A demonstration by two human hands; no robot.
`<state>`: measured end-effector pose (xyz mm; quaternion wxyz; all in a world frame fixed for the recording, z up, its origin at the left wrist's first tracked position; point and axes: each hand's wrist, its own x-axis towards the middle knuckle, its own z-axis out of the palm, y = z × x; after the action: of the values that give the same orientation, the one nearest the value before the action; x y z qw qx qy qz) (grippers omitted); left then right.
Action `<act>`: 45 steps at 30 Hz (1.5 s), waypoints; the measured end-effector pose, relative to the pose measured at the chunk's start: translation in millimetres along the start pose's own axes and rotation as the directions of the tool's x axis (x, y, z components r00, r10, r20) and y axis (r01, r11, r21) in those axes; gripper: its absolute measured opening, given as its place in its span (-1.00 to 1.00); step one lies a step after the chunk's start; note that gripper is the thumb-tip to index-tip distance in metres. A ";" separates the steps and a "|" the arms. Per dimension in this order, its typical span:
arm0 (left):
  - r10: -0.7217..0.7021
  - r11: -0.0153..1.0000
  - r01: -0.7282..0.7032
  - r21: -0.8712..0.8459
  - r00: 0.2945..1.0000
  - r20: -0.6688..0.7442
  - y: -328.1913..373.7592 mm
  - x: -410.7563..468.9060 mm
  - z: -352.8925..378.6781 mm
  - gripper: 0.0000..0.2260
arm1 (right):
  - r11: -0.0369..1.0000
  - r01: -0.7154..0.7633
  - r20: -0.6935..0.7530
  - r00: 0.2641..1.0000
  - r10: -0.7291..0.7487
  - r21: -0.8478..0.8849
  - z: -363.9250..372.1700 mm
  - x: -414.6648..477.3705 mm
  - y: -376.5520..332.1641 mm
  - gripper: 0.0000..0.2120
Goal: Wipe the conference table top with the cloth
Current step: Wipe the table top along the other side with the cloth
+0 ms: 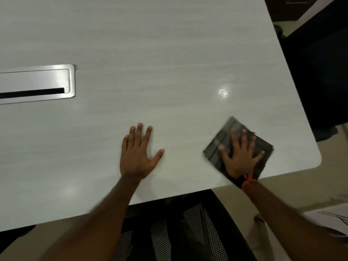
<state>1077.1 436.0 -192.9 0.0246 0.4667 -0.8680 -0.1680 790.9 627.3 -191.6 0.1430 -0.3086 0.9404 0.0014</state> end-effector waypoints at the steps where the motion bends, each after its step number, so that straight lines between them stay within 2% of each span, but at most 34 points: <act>1: 0.002 1.000 -0.002 0.000 1.000 -0.003 -1.1 0.3 1.2 -0.23 | 0.993 -0.116 -0.013 0.993 0.116 0.032 -0.8 3.5 -0.6 -0.19; 3: 0.024 1.000 -0.024 0.014 1.000 0.005 -3.8 0.4 2.0 -0.24 | 0.961 -0.267 -0.037 0.962 0.270 0.078 2.9 -0.2 -24.3 -0.17; 5: 0.068 0.997 -0.069 0.041 0.997 0.022 -13.0 2.3 -0.6 -0.25 | 0.948 -0.294 -0.029 0.954 0.300 0.123 10.2 -14.5 -64.5 -0.17; 7: 0.054 0.996 -0.057 0.064 0.998 0.043 -31.1 8.5 -8.4 -0.25 | 0.965 -0.239 -0.004 0.970 0.241 0.109 22.2 -40.5 -108.4 -0.19; 11: -0.149 0.989 0.149 0.025 0.989 0.012 -74.2 17.5 -27.5 -0.17 | 0.994 -0.094 -0.038 0.995 0.096 0.063 50.0 -105.2 -168.8 -0.22; 16: -0.154 0.988 0.154 -0.007 0.988 -0.019 -82.0 17.5 -26.8 -0.16 | 1.000 -0.003 0.023 1.000 0.002 0.025 38.8 -82.7 -161.7 -0.21; 21: -0.161 0.987 0.161 -0.004 0.987 -0.014 -81.6 21.6 -25.6 -0.16 | 0.998 0.044 -0.077 0.996 -0.040 0.055 14.3 33.6 -203.7 -0.22; 23: -0.163 0.987 0.163 -0.002 0.987 -0.001 -81.1 22.5 -26.6 -0.16 | 0.998 0.038 -0.071 0.997 -0.034 0.058 7.4 67.7 -224.8 -0.22; 25: -0.169 0.986 0.169 0.012 0.985 0.015 -80.8 22.1 -28.0 -0.16 | 0.997 0.052 -0.051 0.997 -0.049 0.061 10.0 63.9 -231.5 -0.23; 29: -0.177 0.984 0.177 0.017 0.984 0.015 -80.5 19.9 -30.9 -0.16 | 0.966 0.257 -0.026 0.966 -0.257 -0.010 27.9 -23.3 -200.6 -0.22; 31: -0.182 0.983 0.182 0.020 0.983 0.025 -80.9 20.3 -30.8 -0.16 | 0.954 0.301 0.022 0.953 -0.301 -0.001 25.4 -26.2 -186.8 -0.20; 36: -0.182 0.983 0.182 0.010 0.983 0.002 -81.6 21.2 -26.8 -0.17 | 0.986 0.166 -0.051 0.985 -0.165 0.030 0.2 92.0 -224.3 -0.20; 39: -0.188 0.982 0.188 0.005 0.982 -0.005 -82.0 21.7 -25.8 -0.18 | 0.993 0.104 -0.059 0.993 -0.101 0.053 -3.9 116.0 -259.4 -0.20; 41: -0.196 0.981 0.196 -0.007 0.981 -0.007 -83.0 21.8 -27.0 -0.19 | 0.976 0.218 -0.037 0.976 -0.217 0.016 1.1 92.1 -261.7 -0.20; 43: -0.196 0.981 0.196 -0.007 0.981 0.002 -82.8 22.7 -28.9 -0.20 | 0.925 0.379 -0.004 0.925 -0.379 -0.024 6.6 67.7 -244.7 -0.20; 45: -0.193 0.981 0.193 -0.015 0.981 0.004 -82.3 23.3 -28.8 -0.21 | 0.916 0.400 0.000 0.916 -0.400 -0.004 -0.3 82.3 -229.1 -0.21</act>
<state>1135.7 367.4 -194.3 0.0107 0.5482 -0.8174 -0.1767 860.6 394.0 -193.8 0.1393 -0.4946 0.8575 -0.0263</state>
